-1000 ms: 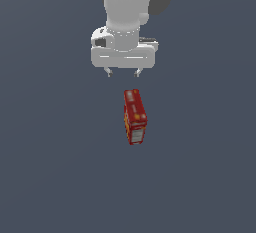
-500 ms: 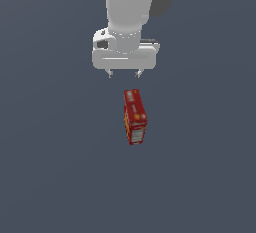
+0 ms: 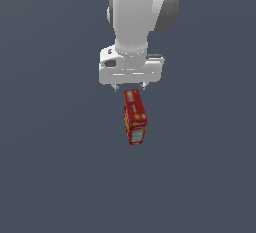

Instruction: Pick up the object and move it to a goal position.

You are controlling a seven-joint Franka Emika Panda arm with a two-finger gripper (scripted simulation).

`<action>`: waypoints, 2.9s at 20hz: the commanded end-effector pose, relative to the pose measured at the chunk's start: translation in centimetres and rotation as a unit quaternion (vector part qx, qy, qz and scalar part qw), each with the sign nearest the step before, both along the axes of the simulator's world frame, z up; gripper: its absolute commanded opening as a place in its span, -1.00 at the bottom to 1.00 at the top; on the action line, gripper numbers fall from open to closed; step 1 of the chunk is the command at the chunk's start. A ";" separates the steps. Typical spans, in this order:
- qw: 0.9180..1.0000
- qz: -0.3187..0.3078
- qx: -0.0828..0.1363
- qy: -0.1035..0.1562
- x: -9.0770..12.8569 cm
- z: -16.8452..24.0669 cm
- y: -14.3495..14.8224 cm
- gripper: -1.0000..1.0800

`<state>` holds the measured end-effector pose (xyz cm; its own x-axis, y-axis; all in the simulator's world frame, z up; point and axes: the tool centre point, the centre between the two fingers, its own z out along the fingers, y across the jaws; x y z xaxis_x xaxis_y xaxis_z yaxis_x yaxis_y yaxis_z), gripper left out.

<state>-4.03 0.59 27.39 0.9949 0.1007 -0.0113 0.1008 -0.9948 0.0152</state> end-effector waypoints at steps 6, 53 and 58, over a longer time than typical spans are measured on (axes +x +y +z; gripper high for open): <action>1.000 0.030 0.007 -0.004 2.2 -2.6 1.5 0.92; 0.999 0.036 0.009 -0.005 2.8 -3.9 -1.5 -1.00; 0.999 0.037 0.009 -0.005 3.0 0.0 -4.5 -1.00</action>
<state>-1.10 -2.94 26.10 0.9848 0.1734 -0.0009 0.1734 -0.9848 -0.0015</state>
